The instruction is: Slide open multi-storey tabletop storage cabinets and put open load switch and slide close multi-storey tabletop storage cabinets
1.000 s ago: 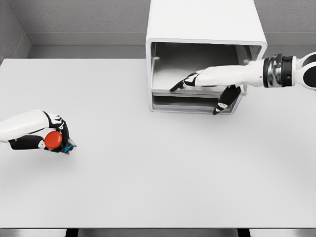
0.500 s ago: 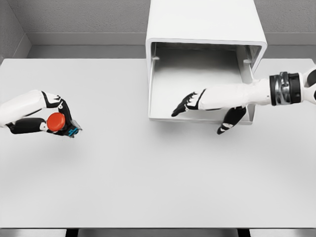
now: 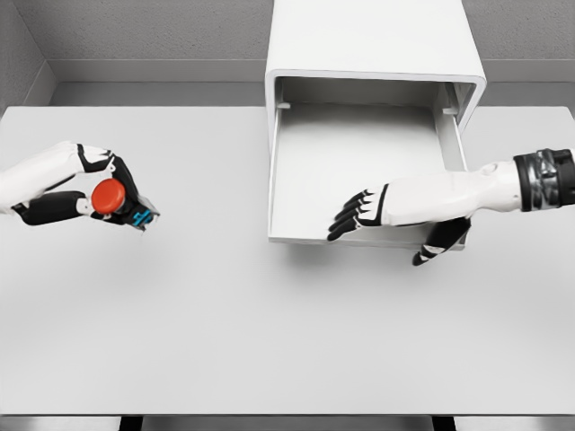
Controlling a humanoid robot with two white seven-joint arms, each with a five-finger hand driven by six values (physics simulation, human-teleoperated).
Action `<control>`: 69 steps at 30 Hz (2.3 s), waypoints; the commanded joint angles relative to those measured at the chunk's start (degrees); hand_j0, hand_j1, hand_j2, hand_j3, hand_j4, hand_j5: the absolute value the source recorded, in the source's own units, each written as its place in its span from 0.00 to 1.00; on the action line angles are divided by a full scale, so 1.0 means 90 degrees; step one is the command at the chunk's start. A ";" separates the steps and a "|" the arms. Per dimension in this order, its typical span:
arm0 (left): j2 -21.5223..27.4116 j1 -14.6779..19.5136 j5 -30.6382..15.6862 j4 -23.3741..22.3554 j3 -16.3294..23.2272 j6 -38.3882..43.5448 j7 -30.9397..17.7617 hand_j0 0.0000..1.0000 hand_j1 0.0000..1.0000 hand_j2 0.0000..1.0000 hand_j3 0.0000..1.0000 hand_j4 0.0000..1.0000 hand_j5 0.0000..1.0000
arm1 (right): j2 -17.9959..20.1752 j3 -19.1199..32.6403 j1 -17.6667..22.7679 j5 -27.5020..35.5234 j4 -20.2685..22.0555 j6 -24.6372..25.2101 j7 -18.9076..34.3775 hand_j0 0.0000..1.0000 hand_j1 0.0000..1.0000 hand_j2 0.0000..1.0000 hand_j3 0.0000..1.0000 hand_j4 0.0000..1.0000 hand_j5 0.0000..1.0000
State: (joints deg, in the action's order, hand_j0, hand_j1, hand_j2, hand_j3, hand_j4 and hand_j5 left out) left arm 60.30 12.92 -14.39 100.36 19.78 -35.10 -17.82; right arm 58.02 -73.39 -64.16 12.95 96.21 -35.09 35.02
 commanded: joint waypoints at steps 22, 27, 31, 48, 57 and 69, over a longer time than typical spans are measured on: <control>-0.0792 0.0430 -0.0002 0.0002 0.0067 0.0011 -0.0052 0.33 0.33 0.33 0.33 0.33 0.33 | 0.0380 -0.0030 0.0000 0.0358 0.0111 0.0010 -0.0002 1.00 1.00 1.00 1.00 1.00 1.00; -0.0978 0.0449 0.0096 0.0031 0.0067 0.0011 -0.0052 0.33 0.33 0.33 0.33 0.33 0.33 | 0.0380 -0.0030 0.0000 0.0368 0.0130 0.0010 -0.0002 1.00 1.00 1.00 1.00 1.00 1.00; -0.1183 0.0781 0.0096 0.0021 0.0448 0.0011 -0.0022 0.33 0.33 0.33 0.33 0.33 0.33 | 0.0380 -0.0030 0.0000 0.0368 0.0130 0.0010 -0.0002 1.00 1.00 1.00 1.00 1.00 1.00; -0.1817 0.1426 0.0164 -0.0076 0.0897 0.0011 -0.0061 0.33 0.33 0.33 0.33 0.33 0.33 | 0.0389 -0.0039 0.0000 0.0358 0.0150 0.0010 -0.0002 1.00 1.00 1.00 1.00 1.00 1.00; -0.2159 0.1719 0.0301 -0.0125 0.0985 0.0011 -0.0071 0.33 0.33 0.33 0.33 0.33 0.33 | 0.0399 -0.0039 0.0000 0.0368 0.0150 0.0010 -0.0002 1.00 1.00 1.00 1.00 1.00 1.00; -0.2755 0.2168 0.0476 -0.0584 0.1278 0.0011 -0.0149 0.33 0.33 0.33 0.33 0.33 0.33 | 0.0467 -0.0039 -0.0039 0.0368 0.0160 0.0010 -0.0002 1.00 1.00 1.00 1.00 1.00 1.00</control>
State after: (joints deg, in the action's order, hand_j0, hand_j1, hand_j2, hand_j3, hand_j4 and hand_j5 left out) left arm 36.62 32.69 -9.91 96.40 30.97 -35.12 -19.02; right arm 62.21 -73.81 -64.51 15.84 97.62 -35.15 35.02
